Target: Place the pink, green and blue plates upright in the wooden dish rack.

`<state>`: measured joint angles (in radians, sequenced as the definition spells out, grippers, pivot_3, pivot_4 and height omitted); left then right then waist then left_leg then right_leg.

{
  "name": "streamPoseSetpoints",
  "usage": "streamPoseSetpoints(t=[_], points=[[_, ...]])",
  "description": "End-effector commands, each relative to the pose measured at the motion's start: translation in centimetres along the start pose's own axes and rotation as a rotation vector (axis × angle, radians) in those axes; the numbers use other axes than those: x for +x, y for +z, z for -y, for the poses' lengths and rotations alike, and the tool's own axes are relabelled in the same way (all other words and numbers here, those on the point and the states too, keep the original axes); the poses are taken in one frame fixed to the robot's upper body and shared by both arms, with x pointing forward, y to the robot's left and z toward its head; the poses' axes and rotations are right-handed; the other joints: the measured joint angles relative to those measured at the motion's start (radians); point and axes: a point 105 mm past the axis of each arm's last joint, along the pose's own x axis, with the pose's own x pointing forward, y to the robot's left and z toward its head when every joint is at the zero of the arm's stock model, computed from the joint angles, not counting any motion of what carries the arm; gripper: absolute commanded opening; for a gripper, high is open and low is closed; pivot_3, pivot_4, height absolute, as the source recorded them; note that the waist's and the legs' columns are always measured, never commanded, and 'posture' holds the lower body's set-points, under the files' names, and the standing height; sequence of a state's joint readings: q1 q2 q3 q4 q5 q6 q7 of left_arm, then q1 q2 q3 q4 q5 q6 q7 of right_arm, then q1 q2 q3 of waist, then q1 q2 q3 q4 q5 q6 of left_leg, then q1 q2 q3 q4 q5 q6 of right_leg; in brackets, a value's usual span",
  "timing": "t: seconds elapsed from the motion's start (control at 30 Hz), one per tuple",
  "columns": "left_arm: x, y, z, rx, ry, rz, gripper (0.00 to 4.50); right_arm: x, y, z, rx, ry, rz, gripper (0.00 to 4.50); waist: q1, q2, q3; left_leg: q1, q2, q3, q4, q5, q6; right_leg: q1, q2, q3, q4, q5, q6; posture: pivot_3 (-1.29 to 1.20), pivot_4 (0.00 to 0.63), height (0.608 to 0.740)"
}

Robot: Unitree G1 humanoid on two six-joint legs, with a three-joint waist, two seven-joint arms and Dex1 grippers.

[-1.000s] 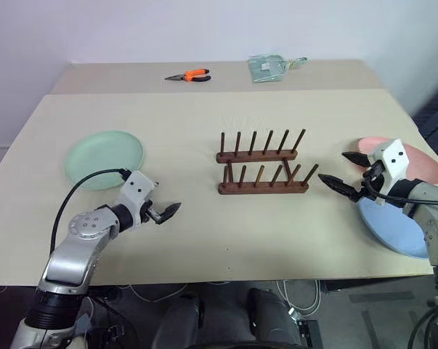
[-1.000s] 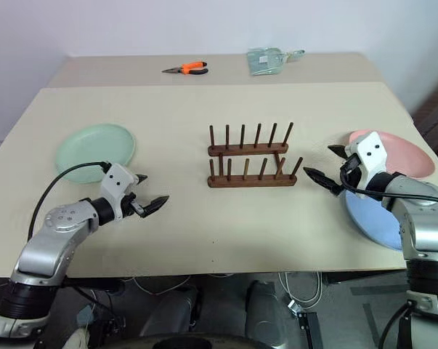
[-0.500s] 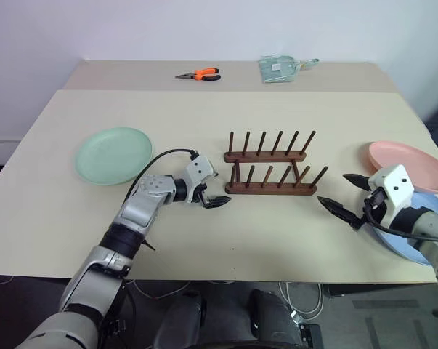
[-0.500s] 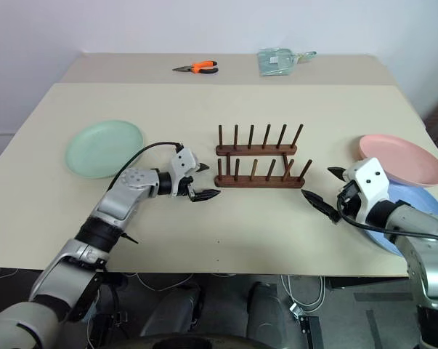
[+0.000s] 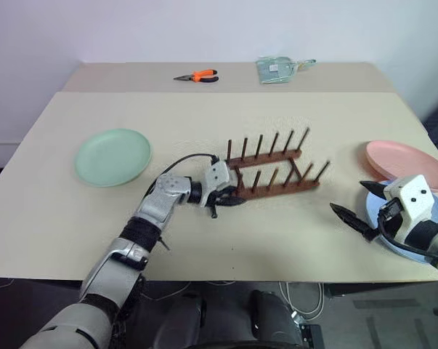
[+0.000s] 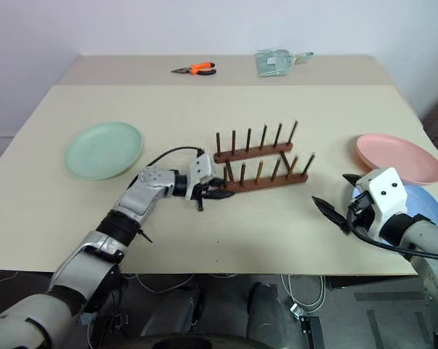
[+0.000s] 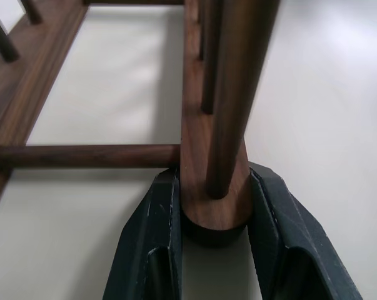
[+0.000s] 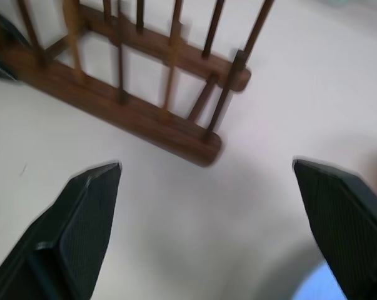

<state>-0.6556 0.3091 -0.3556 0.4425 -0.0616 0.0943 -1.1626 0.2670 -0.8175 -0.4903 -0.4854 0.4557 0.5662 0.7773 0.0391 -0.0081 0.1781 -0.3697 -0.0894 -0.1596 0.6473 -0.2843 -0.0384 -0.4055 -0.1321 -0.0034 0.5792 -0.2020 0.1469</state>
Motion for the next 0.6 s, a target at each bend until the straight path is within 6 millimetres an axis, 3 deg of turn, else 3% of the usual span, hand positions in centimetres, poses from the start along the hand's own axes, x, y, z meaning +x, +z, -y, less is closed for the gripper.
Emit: streamPoseSetpoints(t=[0.03, 0.1, 0.27, 0.33, 0.37, 0.43, 0.53, 0.6], points=[[-0.3, -0.4, 1.7, 0.002, -0.108, -0.028, 0.79, -0.8, 0.5, -0.7, -0.021, 0.061, -0.004, 4.50, 0.002, 0.000, 0.000, 0.000, 0.000, 0.000, 0.000, 0.000, 0.000, 0.000, 0.000, 0.000, 0.000, 0.000, 0.000, 0.00, 0.150, 0.740], [-0.8, -0.3, 1.7, 0.010, -0.114, -0.038, 0.79, -0.9, 0.0, -0.7, -0.021, 0.062, -0.023, 4.50, 0.002, 0.000, 0.000, -0.001, 0.000, 0.000, 0.001, 0.000, 0.000, 0.000, 0.000, 0.000, 0.000, 0.000, 0.000, 0.00, 0.150, 0.740], [-1.4, -1.2, 0.5, 0.008, -0.019, -0.079, 3.18, -0.9, -0.8, -0.3, -0.048, 0.045, -0.057, 4.50, 0.001, 0.000, 0.000, -0.001, 0.000, 0.000, 0.002, 0.000, 0.000, 0.000, 0.000, 0.000, -0.001, 0.000, 0.000, 0.00, 0.150, 0.740], [-2.1, -2.2, 0.0, 0.008, 0.030, -0.122, 4.16, -0.9, -1.2, -0.2, -0.066, 0.053, -0.079, 3.94, 0.001, 0.000, 0.000, -0.001, 0.000, 0.000, 0.002, 0.000, 0.000, 0.000, 0.000, 0.000, 0.000, 0.000, 0.000, 0.00, 0.150, 0.740], [-2.6, -2.6, -0.1, 0.001, 0.049, -0.138, 4.17, -0.9, -1.3, -0.3, -0.070, 0.060, -0.084, 3.64, 0.001, 0.000, 0.000, -0.001, 0.000, 0.000, 0.002, 0.000, 0.000, 0.000, 0.000, 0.000, 0.000, 0.000, 0.000, 0.00, 0.150, 0.740], [-4.0, -3.4, -0.1, -0.038, 0.090, -0.157, 4.17, -0.9, -1.4, -0.8, -0.065, 0.093, -0.089, 2.56, -0.004, 0.000, -0.001, 0.000, 0.000, 0.000, 0.001, 0.000, 0.000, 0.000, 0.000, 0.000, 0.000, 0.000, 0.000, 0.00, 0.150, 0.740], [-7.2, -4.0, 1.7, -0.171, 0.125, -0.149, 3.28, -0.3, -1.7, -3.0, -0.058, 0.189, -0.090, 1.10, -0.031, -0.001, -0.002, 0.001, 0.002, 0.001, -0.001, 0.000, 0.000, 0.000, 0.001, 0.000, 0.001, 0.000, 0.000, 0.00, 0.150, 0.740], [-7.9, -3.8, 3.8, -0.202, 0.102, -0.147, 2.31, 0.3, -1.8, -4.1, -0.059, 0.229, -0.085, 0.02, -0.045, -0.001, -0.002, 0.004, 0.006, 0.001, -0.004, -0.001, 0.000, -0.001, 0.002, 0.001, 0.001, 0.000, 0.000, 0.00, 0.150, 0.740]])
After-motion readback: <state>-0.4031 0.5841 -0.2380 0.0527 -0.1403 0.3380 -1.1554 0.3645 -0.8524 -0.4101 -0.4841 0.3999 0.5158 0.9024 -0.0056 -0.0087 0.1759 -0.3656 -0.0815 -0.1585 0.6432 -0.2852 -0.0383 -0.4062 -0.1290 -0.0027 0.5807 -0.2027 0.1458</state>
